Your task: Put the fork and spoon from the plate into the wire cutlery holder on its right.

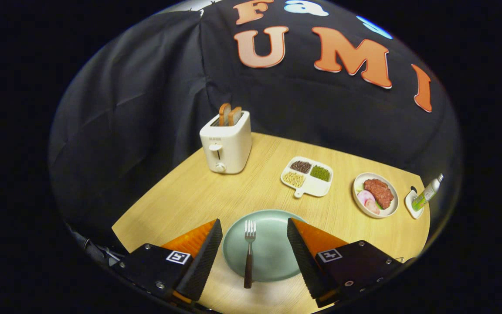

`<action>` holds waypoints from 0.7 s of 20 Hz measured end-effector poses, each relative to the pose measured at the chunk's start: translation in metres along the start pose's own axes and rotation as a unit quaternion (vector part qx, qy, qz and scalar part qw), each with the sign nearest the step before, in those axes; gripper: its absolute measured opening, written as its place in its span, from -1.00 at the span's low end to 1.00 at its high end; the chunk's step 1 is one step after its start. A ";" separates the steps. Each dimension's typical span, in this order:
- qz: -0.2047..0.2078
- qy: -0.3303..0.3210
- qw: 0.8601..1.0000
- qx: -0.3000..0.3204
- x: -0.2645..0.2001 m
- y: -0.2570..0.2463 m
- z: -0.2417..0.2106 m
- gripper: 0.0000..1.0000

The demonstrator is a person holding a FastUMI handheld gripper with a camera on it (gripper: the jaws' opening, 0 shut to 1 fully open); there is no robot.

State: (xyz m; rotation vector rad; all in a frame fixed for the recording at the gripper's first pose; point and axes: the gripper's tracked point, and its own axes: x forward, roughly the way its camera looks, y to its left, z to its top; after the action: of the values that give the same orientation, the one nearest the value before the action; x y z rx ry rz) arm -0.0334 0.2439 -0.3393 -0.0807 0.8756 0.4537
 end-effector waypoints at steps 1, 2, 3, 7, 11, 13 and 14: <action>0.002 0.021 1.000 -0.006 0.005 0.002 -0.009 0.80; 0.005 0.042 0.999 -0.011 0.009 0.003 -0.018 0.81; 0.015 0.062 0.998 -0.016 0.017 0.004 -0.027 0.81; 0.035 0.149 0.988 -0.021 0.033 0.009 -0.066 0.80; 0.044 0.223 0.974 -0.009 0.048 0.015 -0.096 0.73; 0.043 0.250 0.967 -0.015 0.055 0.014 -0.106 0.66; 0.042 0.261 0.964 -0.019 0.058 0.013 -0.109 0.63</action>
State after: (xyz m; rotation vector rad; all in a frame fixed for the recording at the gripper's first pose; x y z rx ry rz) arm -0.0852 0.2489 -0.4521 -0.2050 1.3924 0.5385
